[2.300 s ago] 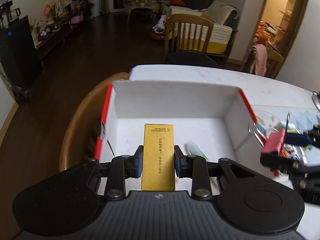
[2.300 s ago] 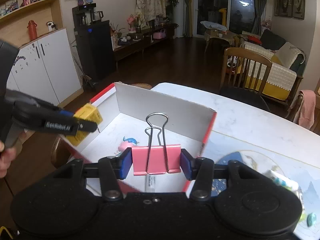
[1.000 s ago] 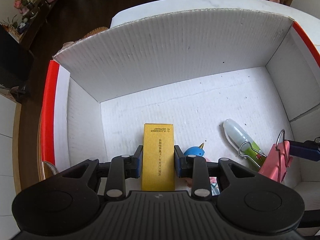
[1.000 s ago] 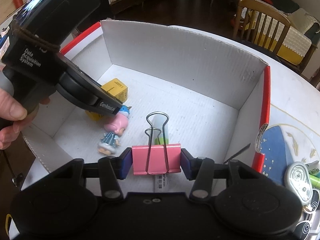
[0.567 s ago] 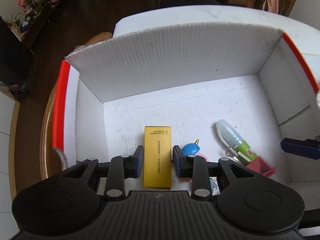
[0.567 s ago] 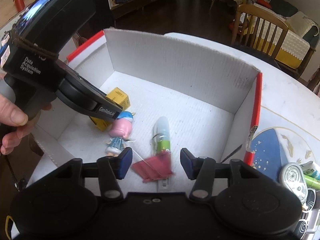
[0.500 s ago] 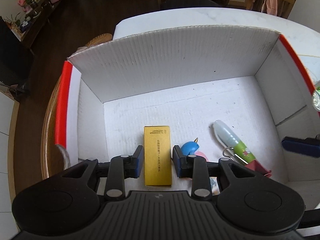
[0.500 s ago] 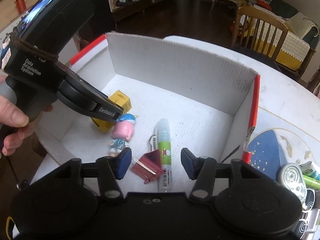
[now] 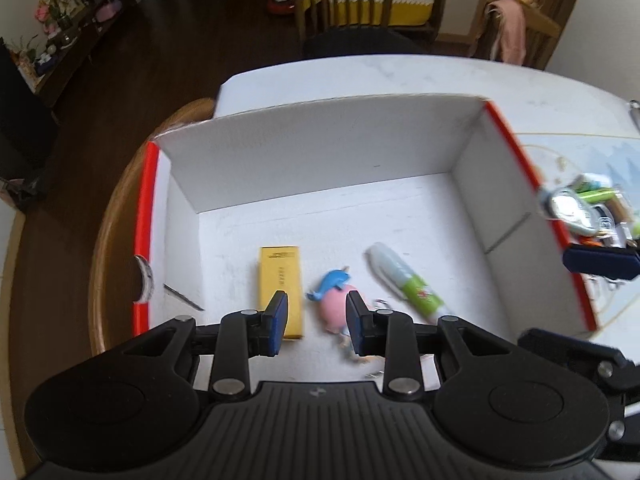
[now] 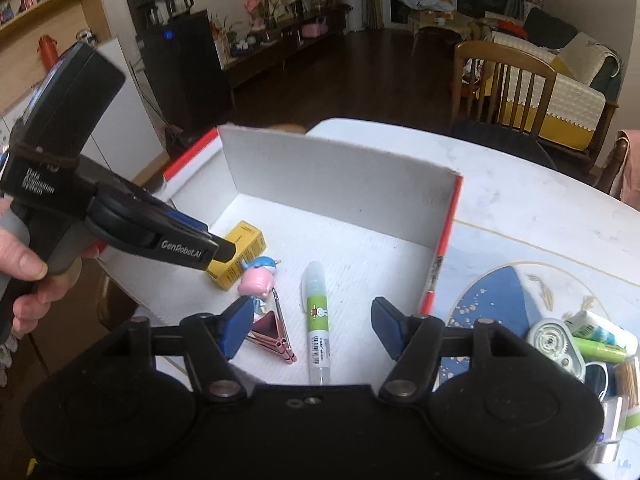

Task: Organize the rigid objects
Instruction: 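Carry the clip and yellow box into the red box and release both, then withdraw both tools from the box toward the items on the mat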

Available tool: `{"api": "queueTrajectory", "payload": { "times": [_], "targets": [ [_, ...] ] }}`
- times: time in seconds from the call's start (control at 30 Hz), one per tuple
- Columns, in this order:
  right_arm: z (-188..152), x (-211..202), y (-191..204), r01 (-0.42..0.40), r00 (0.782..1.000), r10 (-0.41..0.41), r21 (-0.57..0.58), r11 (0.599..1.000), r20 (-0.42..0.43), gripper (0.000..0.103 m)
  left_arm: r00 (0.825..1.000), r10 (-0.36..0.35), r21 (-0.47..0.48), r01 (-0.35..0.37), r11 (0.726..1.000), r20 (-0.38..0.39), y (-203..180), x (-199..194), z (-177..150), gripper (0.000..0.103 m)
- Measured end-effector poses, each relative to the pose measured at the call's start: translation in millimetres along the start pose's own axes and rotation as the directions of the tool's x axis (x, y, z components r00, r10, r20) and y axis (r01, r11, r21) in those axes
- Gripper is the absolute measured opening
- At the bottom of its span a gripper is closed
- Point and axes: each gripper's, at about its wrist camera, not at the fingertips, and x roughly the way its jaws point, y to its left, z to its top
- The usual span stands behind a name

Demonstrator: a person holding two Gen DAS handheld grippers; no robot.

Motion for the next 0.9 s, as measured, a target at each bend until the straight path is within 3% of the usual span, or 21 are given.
{"api": "queueTrajectory", "payload": {
  "times": [0.4, 0.9],
  "targets": [
    [-16.1, -63.1, -16.5, -0.018, 0.994, 0.017, 0.012, 1.000, 0.111, 0.075, 0.990, 0.001, 0.020, -0.004, 1.000, 0.139, -37.2, -51.0, -18.8, 0.030],
    [-60.9, -133.5, -66.9, -0.020, 0.975, 0.002, 0.080, 0.997, 0.223, 0.086, 0.965, -0.053, -0.010, 0.057, 0.998, 0.256, -91.1, -85.1, -42.7, 0.031]
  ]
}}
